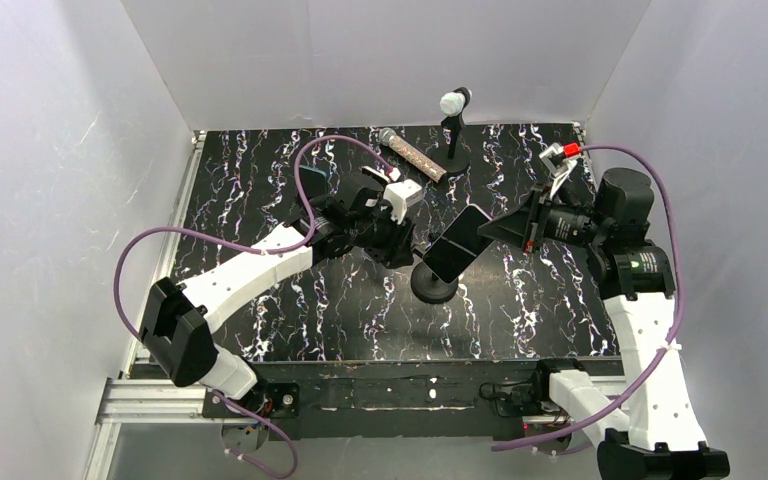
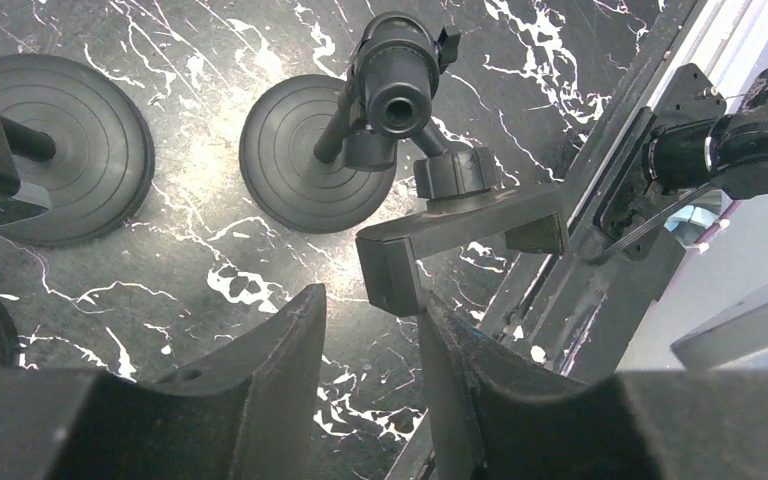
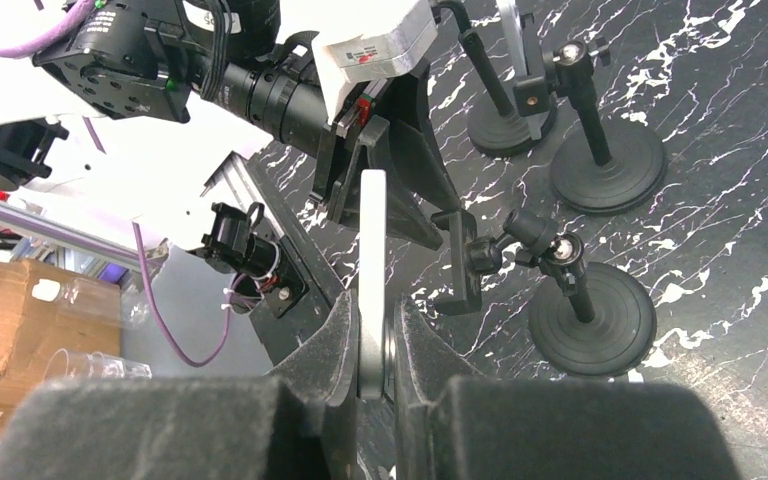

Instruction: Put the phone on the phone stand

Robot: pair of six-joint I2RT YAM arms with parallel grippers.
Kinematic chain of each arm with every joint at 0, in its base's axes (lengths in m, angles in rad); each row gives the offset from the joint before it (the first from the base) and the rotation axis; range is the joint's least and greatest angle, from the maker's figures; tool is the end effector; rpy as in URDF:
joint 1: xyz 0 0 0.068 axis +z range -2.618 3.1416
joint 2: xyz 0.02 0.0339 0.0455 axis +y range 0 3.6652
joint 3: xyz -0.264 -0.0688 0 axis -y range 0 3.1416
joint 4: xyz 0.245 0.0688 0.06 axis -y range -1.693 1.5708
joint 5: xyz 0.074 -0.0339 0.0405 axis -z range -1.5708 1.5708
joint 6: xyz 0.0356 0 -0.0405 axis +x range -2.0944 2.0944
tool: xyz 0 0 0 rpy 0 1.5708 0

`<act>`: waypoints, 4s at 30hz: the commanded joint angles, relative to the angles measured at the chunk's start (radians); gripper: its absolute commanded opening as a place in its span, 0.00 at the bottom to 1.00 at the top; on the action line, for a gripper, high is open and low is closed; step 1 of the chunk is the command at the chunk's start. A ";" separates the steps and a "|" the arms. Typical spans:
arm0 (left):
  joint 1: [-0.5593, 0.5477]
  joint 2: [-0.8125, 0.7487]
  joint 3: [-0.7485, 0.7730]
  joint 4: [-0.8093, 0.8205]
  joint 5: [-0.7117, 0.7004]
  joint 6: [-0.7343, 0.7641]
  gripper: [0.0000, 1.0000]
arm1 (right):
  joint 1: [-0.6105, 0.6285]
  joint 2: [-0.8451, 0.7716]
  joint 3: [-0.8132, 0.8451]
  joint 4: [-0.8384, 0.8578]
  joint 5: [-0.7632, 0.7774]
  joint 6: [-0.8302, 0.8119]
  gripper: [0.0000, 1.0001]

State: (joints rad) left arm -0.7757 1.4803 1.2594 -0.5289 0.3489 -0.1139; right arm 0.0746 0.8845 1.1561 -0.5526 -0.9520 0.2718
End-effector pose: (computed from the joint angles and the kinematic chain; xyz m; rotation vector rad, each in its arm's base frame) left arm 0.2249 -0.2376 0.3081 0.9592 2.2224 -0.8359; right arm 0.1610 0.0411 0.4150 -0.5019 1.8041 1.1130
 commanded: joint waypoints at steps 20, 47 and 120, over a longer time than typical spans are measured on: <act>0.000 -0.032 0.048 0.009 0.022 0.066 0.01 | 0.265 0.050 0.065 0.053 -0.061 -0.350 0.01; -0.007 -0.002 0.059 -0.023 0.035 0.081 0.00 | 0.405 0.159 -0.011 0.157 -0.150 -0.863 0.01; -0.014 -0.025 0.100 -0.104 -0.546 -0.077 0.00 | 0.459 0.283 0.150 -0.086 0.744 -0.459 0.01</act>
State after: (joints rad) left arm -0.8268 1.4906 1.3228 -0.5488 -0.0120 -0.1738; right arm 0.5430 1.1694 1.2694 -0.5587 -0.4099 -0.1802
